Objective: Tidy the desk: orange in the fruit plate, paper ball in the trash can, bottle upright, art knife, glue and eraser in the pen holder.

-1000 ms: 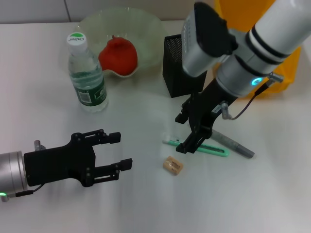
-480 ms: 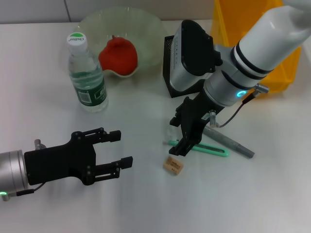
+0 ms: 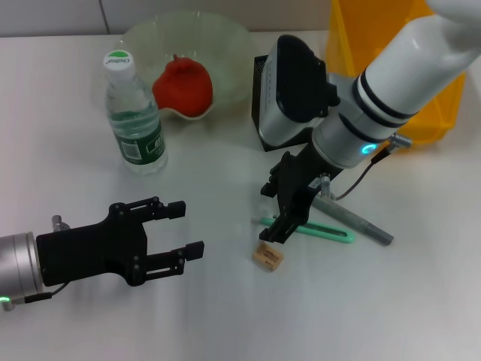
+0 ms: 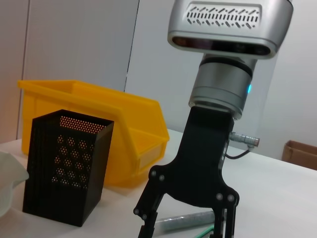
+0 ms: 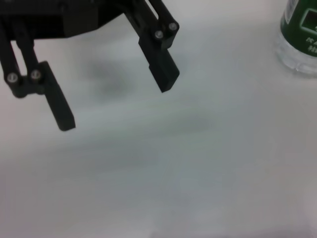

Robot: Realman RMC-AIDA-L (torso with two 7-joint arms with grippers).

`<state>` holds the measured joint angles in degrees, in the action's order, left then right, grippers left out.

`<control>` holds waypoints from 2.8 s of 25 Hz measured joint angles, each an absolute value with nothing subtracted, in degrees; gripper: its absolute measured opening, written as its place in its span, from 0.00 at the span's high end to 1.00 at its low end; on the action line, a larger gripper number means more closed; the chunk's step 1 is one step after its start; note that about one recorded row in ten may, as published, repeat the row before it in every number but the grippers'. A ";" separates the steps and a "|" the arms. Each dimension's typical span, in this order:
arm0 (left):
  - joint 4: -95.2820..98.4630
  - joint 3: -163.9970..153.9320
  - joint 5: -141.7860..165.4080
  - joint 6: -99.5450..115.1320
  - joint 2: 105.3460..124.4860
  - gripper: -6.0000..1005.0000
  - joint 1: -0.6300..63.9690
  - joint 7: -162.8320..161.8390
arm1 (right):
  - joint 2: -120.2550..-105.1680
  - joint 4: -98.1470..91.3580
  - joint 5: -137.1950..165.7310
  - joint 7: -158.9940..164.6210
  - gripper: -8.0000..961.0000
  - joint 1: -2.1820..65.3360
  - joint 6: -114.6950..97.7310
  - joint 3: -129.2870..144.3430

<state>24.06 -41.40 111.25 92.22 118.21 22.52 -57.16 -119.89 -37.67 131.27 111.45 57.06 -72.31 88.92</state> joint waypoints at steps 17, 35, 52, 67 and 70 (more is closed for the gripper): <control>24.26 -41.30 111.27 92.19 118.21 0.28 22.62 -57.55 | -119.88 -37.08 128.75 111.73 0.15 56.73 -70.13 92.87; 24.26 -41.06 111.21 92.19 118.21 0.28 22.77 -57.40 | -119.70 -37.62 129.18 111.97 0.15 56.94 -70.56 92.58; 24.26 -40.60 111.09 92.19 118.21 0.28 22.81 -57.21 | -119.70 -37.61 129.52 111.97 0.34 56.79 -70.14 92.91; 24.34 -40.33 111.09 92.46 118.13 0.28 22.96 -57.12 | -119.80 -37.57 130.08 111.97 0.76 56.75 -70.13 92.89; 24.35 -40.34 111.05 92.46 118.12 0.28 23.14 -57.12 | -119.80 -37.60 130.07 111.97 0.78 56.76 -70.13 92.90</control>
<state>24.35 -40.34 111.05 92.46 118.12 23.14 -57.12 -119.80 -37.60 130.07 111.97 56.76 -70.13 92.90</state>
